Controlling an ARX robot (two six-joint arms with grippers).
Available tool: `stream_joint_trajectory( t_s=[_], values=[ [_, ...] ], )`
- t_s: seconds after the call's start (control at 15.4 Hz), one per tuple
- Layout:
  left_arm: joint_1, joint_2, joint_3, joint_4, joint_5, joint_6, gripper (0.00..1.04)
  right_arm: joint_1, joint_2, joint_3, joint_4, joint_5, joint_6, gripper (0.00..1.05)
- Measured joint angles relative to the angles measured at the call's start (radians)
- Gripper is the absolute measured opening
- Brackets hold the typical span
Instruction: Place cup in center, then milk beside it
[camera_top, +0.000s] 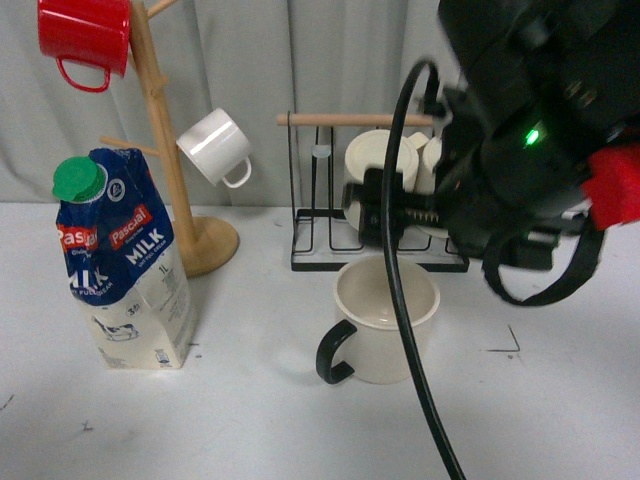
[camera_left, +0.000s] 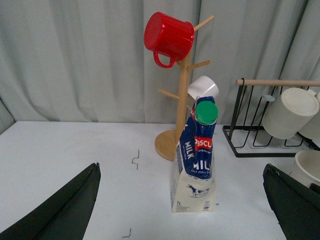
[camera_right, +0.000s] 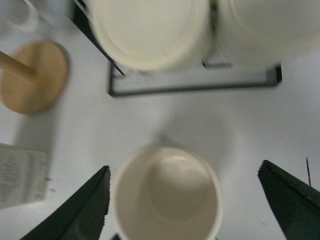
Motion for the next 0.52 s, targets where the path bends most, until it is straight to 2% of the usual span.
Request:
stream_joint_trajectory(
  t_s=[0.07, 0.13, 0.2, 0.33, 0.39, 0.46, 0.52],
  values=[
    [0.0, 0.0, 0.0, 0.0, 0.0, 0.0, 0.98, 0.01, -0.056, -0.016, 0.113, 0.027, -0.037, 0.94],
    [0.0, 0.0, 0.0, 0.001, 0.002, 0.0, 0.98, 0.014, -0.079, -0.128, 0.484, 0.159, -0.129, 0.84],
    [0.0, 0.0, 0.0, 0.001, -0.002, 0.0, 0.98, -0.01, -0.119, -0.323, 0.771, 0.238, -0.248, 0.71],
    [0.002, 0.0, 0.0, -0.001, -0.002, 0.0, 0.98, -0.108, -0.195, -0.612, 1.109, 0.228, -0.367, 0.47],
    [0.002, 0.0, 0.0, 0.0, 0.0, 0.0, 0.98, -0.143, -0.295, -0.691, 1.215, 0.201, -0.385, 0.34],
    [0.001, 0.0, 0.0, 0.0, 0.0, 0.0, 0.98, -0.22, -0.439, -0.948, 1.262, 0.097, -0.411, 0.02],
    [0.001, 0.0, 0.0, 0.0, 0.0, 0.0, 0.98, -0.238, -0.49, -0.975, 1.258, 0.083, -0.411, 0.02]
  ],
)
